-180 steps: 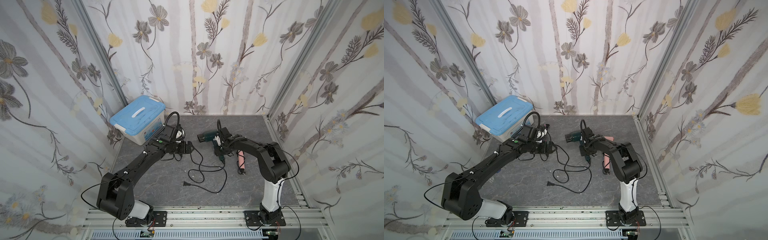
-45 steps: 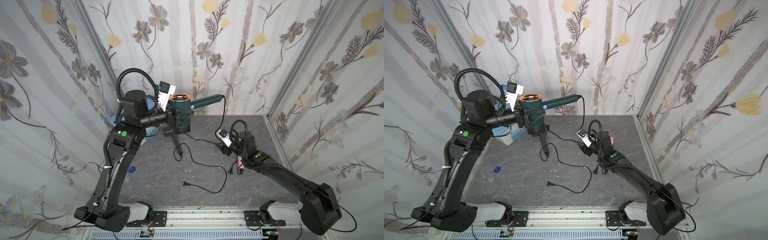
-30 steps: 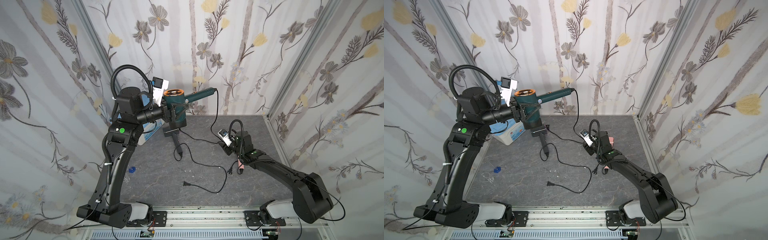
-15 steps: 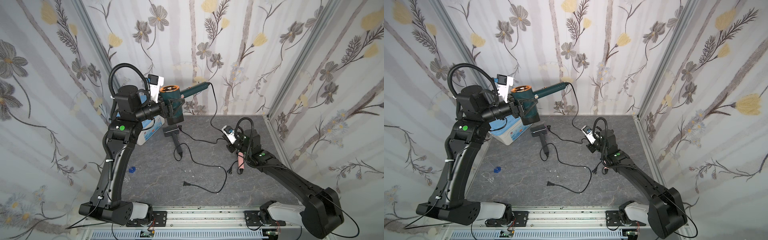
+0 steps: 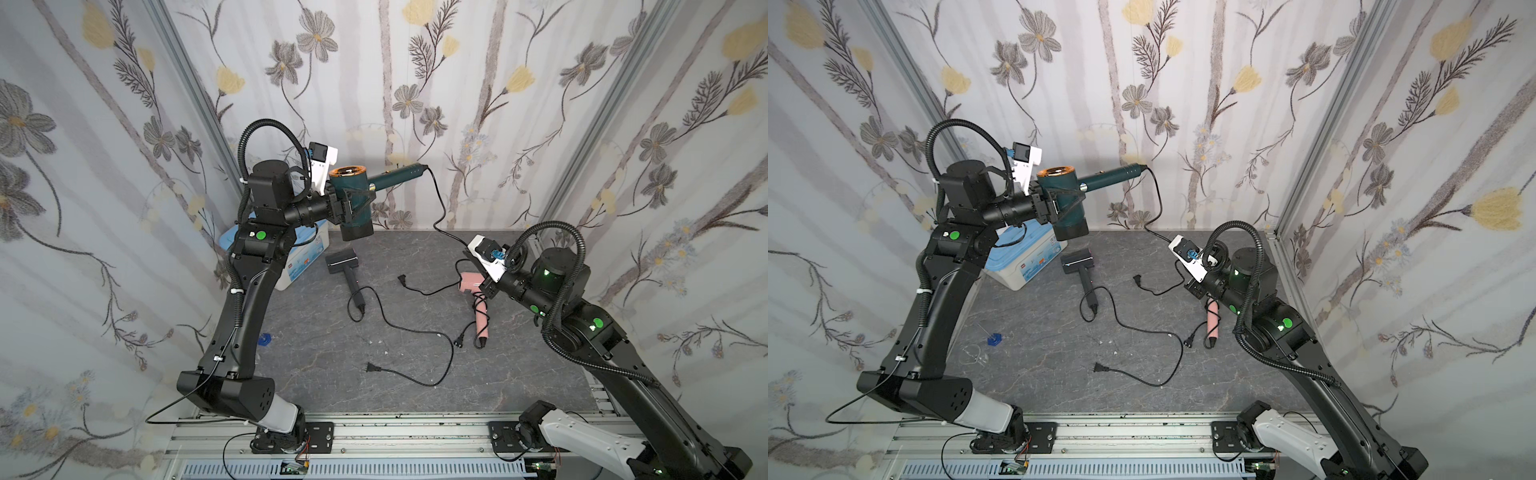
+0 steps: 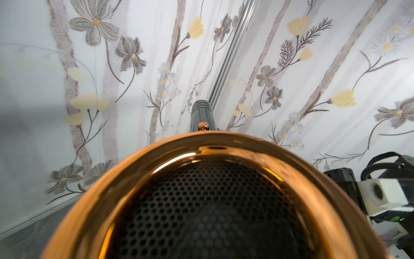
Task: Wrap the cord around the hair dryer
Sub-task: Wrap the power cord around the hair dryer.
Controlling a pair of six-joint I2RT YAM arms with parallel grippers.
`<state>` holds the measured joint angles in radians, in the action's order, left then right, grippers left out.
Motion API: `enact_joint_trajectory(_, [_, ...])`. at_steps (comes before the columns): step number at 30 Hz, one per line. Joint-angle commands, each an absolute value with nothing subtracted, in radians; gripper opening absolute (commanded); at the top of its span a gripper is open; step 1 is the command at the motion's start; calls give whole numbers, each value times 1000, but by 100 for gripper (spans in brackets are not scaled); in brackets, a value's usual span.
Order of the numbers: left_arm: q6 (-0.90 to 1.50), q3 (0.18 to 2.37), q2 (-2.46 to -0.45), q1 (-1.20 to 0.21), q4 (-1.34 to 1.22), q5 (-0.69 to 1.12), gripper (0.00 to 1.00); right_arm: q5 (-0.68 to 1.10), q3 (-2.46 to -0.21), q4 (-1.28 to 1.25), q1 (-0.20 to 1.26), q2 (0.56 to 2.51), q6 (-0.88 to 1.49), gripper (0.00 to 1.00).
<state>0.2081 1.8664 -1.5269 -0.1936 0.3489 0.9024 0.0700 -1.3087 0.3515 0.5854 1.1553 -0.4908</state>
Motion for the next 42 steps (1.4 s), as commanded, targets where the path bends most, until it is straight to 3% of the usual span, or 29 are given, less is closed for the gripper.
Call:
enact_joint_trajectory(1, [142, 1838, -1543, -208, 286, 1035, 0, 15, -1417, 483, 612, 1194, -555, 0])
enact_joint_trajectory(6, [31, 1740, -1547, -253, 285, 1108, 0, -28, -1610, 589, 661, 1297, -655, 0])
enact_joint_trajectory(13, [-58, 1603, -1506, -287, 273, 1256, 0, -218, -1797, 659, 666, 1461, -791, 0])
enact_joint_trajectory(24, [-174, 1551, -1411, -291, 407, 1347, 0, -167, -1943, 667, 608, 1584, -861, 0])
enact_joint_trajectory(32, [-168, 1574, -1402, -381, 413, 1438, 0, 162, -2067, 666, 555, 1707, -838, 0])
enact_joint_trajectory(37, [-159, 1617, -1376, -391, 378, 1458, 0, 530, -2069, 663, 403, 1766, -719, 0])
enact_joint_trajectory(42, [-102, 1655, -1388, -391, 282, 1467, 0, 787, -2031, 659, 307, 1820, -629, 0])
